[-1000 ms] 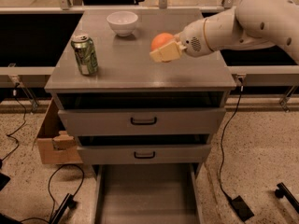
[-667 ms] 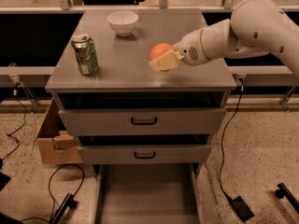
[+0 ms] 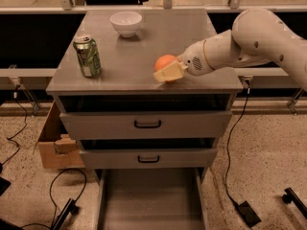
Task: Pick orange from bottom drawer and place on counter
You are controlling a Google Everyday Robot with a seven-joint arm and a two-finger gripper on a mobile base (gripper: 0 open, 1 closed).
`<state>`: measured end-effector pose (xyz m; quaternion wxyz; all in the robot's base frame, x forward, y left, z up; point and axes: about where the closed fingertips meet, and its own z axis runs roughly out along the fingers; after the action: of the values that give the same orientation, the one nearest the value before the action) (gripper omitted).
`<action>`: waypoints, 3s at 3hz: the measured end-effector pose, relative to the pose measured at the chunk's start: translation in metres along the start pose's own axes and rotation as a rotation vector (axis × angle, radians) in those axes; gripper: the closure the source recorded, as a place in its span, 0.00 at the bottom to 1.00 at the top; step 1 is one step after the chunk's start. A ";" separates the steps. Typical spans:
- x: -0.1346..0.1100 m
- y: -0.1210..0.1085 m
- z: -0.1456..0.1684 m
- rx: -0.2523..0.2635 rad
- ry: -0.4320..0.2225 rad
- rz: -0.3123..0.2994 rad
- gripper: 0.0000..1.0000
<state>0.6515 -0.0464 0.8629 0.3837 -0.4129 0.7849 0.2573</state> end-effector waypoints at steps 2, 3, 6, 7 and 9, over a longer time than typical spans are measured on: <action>-0.001 0.003 0.005 -0.009 0.002 -0.003 0.51; -0.001 0.005 0.006 -0.012 0.003 -0.004 0.28; -0.002 0.007 0.010 -0.019 0.005 -0.006 0.00; -0.009 0.010 0.002 -0.025 -0.011 -0.023 0.00; -0.059 0.014 -0.123 -0.059 -0.097 -0.213 0.00</action>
Offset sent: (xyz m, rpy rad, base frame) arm -0.0003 0.0021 -0.0007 0.0001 0.0014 0.0035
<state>0.6135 -0.1013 0.9821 0.4340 -0.4920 0.7092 0.2580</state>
